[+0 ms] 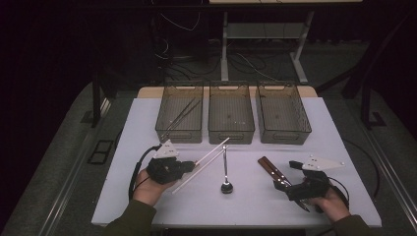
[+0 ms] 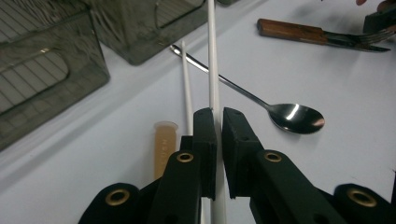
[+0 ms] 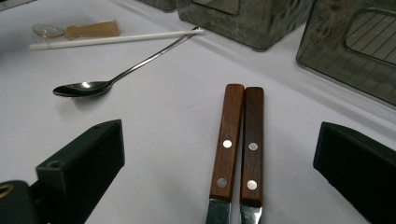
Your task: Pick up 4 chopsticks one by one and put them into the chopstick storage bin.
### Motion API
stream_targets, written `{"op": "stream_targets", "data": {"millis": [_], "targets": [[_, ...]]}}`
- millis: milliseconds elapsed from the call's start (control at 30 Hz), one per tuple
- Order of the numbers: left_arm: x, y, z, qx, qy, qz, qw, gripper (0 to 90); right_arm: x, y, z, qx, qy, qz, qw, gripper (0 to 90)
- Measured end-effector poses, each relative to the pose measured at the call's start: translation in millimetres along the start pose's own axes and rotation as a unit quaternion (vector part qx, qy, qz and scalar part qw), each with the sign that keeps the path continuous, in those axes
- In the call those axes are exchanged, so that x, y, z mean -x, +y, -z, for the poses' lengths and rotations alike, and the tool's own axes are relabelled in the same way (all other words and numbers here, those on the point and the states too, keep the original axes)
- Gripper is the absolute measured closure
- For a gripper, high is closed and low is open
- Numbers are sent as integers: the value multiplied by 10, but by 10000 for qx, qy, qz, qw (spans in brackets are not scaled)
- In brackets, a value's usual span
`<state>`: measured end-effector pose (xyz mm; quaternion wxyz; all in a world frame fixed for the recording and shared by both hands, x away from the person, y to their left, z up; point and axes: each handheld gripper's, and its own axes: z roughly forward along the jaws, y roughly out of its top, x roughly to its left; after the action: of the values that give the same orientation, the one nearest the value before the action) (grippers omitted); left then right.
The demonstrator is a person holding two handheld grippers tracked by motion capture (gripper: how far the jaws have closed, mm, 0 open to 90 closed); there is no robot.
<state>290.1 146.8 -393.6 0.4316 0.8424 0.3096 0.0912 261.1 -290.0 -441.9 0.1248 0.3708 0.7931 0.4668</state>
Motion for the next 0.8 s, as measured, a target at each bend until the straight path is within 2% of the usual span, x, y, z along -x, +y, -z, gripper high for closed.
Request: {"op": "stream_targets", "data": {"millis": [267, 633, 800], "targets": [[-97, 79, 50, 138, 59, 92, 9998, 840, 9, -2, -9, -4, -11, 1, 10000, 21], [-337, 191, 110, 255, 213, 316, 9989, 839, 19, -6, -12, -18, -15, -25, 10000, 21], [-395, 239, 88, 261, 262, 324, 9988, 840, 23, -8, -12, -18, -20, -34, 10000, 21]]}}
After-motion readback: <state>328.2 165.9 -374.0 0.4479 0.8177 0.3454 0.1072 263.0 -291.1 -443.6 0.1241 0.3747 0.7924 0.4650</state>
